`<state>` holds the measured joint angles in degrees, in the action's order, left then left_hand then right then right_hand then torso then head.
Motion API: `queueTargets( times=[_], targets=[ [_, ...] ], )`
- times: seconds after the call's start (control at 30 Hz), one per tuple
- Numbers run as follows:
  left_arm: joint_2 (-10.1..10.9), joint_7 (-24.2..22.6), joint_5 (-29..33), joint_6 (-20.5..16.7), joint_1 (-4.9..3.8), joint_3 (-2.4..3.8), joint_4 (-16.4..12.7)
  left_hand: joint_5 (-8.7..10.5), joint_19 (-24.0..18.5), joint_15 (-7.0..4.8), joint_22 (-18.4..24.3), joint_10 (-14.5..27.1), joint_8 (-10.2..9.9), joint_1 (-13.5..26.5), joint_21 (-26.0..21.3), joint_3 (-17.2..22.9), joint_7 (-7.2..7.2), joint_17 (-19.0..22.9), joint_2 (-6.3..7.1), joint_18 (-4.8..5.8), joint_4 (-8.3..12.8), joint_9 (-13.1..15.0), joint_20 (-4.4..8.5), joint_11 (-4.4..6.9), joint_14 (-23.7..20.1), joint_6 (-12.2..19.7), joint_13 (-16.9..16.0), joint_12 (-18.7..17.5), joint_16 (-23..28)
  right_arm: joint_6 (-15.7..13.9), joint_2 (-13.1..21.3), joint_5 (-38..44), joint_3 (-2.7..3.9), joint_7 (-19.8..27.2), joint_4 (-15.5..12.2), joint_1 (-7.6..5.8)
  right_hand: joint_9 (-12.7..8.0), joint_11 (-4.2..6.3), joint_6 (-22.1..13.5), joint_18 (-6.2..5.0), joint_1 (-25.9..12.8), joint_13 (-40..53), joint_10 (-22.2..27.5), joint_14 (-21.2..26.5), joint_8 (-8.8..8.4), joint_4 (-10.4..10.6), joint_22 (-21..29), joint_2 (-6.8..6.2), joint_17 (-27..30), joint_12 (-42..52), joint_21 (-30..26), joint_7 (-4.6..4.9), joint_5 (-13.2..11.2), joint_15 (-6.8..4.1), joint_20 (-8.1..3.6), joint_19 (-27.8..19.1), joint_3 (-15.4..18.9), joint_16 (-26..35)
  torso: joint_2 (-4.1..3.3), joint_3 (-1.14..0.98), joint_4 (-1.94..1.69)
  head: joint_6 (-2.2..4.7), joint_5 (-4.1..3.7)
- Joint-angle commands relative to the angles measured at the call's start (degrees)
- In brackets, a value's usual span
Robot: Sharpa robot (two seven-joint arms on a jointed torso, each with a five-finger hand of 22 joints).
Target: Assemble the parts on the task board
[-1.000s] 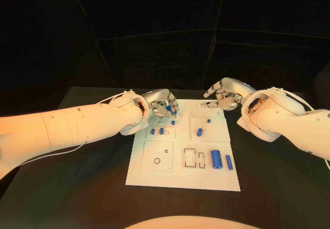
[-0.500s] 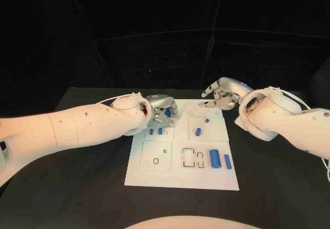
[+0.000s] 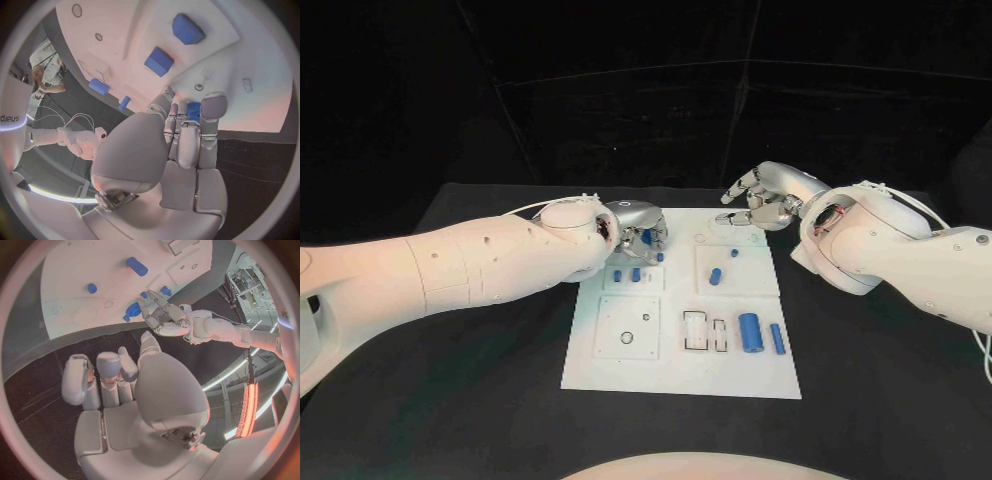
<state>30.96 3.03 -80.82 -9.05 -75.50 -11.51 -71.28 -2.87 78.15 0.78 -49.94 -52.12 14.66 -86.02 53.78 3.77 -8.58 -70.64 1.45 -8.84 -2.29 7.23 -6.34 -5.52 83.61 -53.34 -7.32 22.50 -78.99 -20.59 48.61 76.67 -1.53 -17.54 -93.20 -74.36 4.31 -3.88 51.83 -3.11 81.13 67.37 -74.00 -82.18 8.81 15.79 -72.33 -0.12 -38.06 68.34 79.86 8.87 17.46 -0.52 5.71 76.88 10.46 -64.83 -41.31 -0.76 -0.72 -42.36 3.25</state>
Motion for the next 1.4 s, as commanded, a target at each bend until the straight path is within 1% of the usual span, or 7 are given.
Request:
queueTargets(
  times=[0.03, 0.2, 0.37, 0.67, 0.97, 1.2, 1.4],
  targets=[
    [-0.3, 0.6, -1.2, 1.0, -0.02, 0.04, 0.2, -0.11, 0.7, -0.16, -0.8, -0.9, -0.4, 0.1, 0.8, 0.9, 0.13, -0.2, -0.54, 0.98, 0.0, -0.2, 0.10, 0.00, 0.5, -0.9, 0.3, -0.3, -0.5, -0.1, -0.1, 0.3, 0.03, 0.5, 0.0, -0.10, -0.1, -0.02, -0.4, -1.14, 0.1, 0.0, 0.3, 0.5, 0.38, 0.4, 0.0, 0.55, -0.1, -0.3, -0.3, 0.06, 0.3, -0.08, 0.13, -0.3, 0.1, 0.2, -0.02, 0.00, 0.05, -0.06, 0.05],
    [-0.7, 0.3, -1.2, 0.9, 0.06, 0.04, 0.3, -0.12, 2.1, -0.64, -4.7, -3.4, -0.6, 0.0, 4.5, 3.0, 0.52, -1.0, -0.82, 1.63, 0.2, -0.6, 0.43, 0.53, 1.1, -2.3, 1.1, -0.4, -1.3, 0.0, -0.2, 0.3, 0.03, 0.5, 0.0, -0.10, -0.1, -0.01, -0.4, -1.13, 0.1, 0.1, 0.2, 0.5, 0.41, 0.4, 0.0, 0.58, -0.1, -0.2, -0.3, 0.06, 0.3, -0.08, 0.13, -0.3, 0.1, 0.2, -0.01, -0.03, 0.02, -0.13, -0.01],
    [-0.8, 0.2, -1.2, 1.3, 0.14, 0.04, 0.3, -0.06, 2.7, -0.91, -7.1, -5.2, -1.5, 0.9, 6.6, 5.2, 0.70, 0.0, 0.17, 2.02, 0.0, -1.4, 0.77, 0.79, 1.2, -3.3, 2.4, -1.7, -1.1, 0.0, -0.2, 0.3, 0.03, 0.5, 0.1, -0.10, -0.1, -0.01, -0.3, -1.13, 0.1, 0.1, 0.2, 0.5, 0.42, 0.5, 0.0, 0.59, -0.1, -0.2, -0.3, 0.05, 0.3, -0.08, 0.13, -0.3, 0.1, 0.2, -0.02, -0.03, 0.00, -0.10, -0.14],
    [-0.9, 0.8, -1.2, 1.3, 0.31, 0.05, 0.3, -0.11, 3.0, -0.91, -9.0, -6.2, -2.7, 1.9, 8.2, 6.5, 0.54, 1.0, 1.74, 2.32, 0.0, -2.2, 0.86, 0.80, 1.2, -3.0, 3.2, -2.7, -0.8, 0.0, -0.3, 0.3, 0.03, 0.6, 0.1, -0.10, -0.1, -0.01, -0.3, -1.14, 0.1, 0.1, 0.2, 0.5, 0.46, 0.5, 0.0, 0.62, -0.1, -0.2, -0.3, 0.04, 0.3, -0.08, 0.13, -0.3, 0.1, 0.3, 0.02, -0.03, 0.00, -0.08, -0.09],
    [-0.9, 1.4, -1.2, 1.8, 0.39, 0.05, 0.3, -0.09, 3.2, -0.92, -9.7, -6.3, -3.5, 2.4, 8.8, 7.2, 0.48, 1.4, 2.69, 2.42, 0.2, -2.6, 0.87, 0.74, 1.4, -2.8, 3.5, -3.5, -0.8, 0.0, -0.4, 0.3, 0.03, 0.6, 0.1, -0.10, -0.1, 0.00, -0.3, -1.14, 0.1, 0.1, 0.2, 0.5, 0.49, 0.5, 0.0, 0.64, -0.1, -0.2, -0.3, 0.04, 0.3, -0.08, 0.13, -0.3, 0.1, 0.3, 0.02, -0.05, 0.00, -0.13, -0.14],
    [-0.9, 1.4, -1.2, 2.1, 0.42, 0.05, 0.1, -0.09, 3.4, -1.04, -10.3, -6.9, -3.7, 2.5, 9.3, 8.2, 0.61, 1.7, 2.69, 2.50, 0.3, -2.8, 0.91, 0.85, 1.6, -3.3, 3.6, -3.8, -0.7, 0.1, -0.4, 0.3, 0.03, 0.6, 0.1, -0.10, -0.1, 0.00, -0.3, -1.14, 0.1, 0.1, 0.2, 0.5, 0.51, 0.5, 0.0, 0.67, 0.0, -0.2, -0.3, 0.03, 0.3, -0.08, 0.13, -0.3, 0.1, 0.3, 0.01, -0.05, -0.02, -0.14, -0.18],
    [-0.9, 1.1, -1.2, 2.0, 0.43, 0.05, 0.0, -0.09, 3.6, -1.52, -11.0, -9.0, -3.5, 2.4, 9.9, 10.1, 1.30, 2.0, 2.58, 2.57, 0.7, -2.7, 1.25, 1.49, 1.8, -5.3, 3.6, -4.3, -0.7, 0.1, -0.4, 0.3, 0.03, 0.5, 0.1, -0.10, -0.1, 0.00, -0.3, -1.14, 0.1, 0.1, 0.2, 0.5, 0.51, 0.5, 0.0, 0.67, 0.0, -0.2, -0.3, 0.03, 0.3, -0.08, 0.13, -0.3, 0.1, 0.3, 0.01, -0.05, -0.02, -0.17, -0.16]
  ],
)
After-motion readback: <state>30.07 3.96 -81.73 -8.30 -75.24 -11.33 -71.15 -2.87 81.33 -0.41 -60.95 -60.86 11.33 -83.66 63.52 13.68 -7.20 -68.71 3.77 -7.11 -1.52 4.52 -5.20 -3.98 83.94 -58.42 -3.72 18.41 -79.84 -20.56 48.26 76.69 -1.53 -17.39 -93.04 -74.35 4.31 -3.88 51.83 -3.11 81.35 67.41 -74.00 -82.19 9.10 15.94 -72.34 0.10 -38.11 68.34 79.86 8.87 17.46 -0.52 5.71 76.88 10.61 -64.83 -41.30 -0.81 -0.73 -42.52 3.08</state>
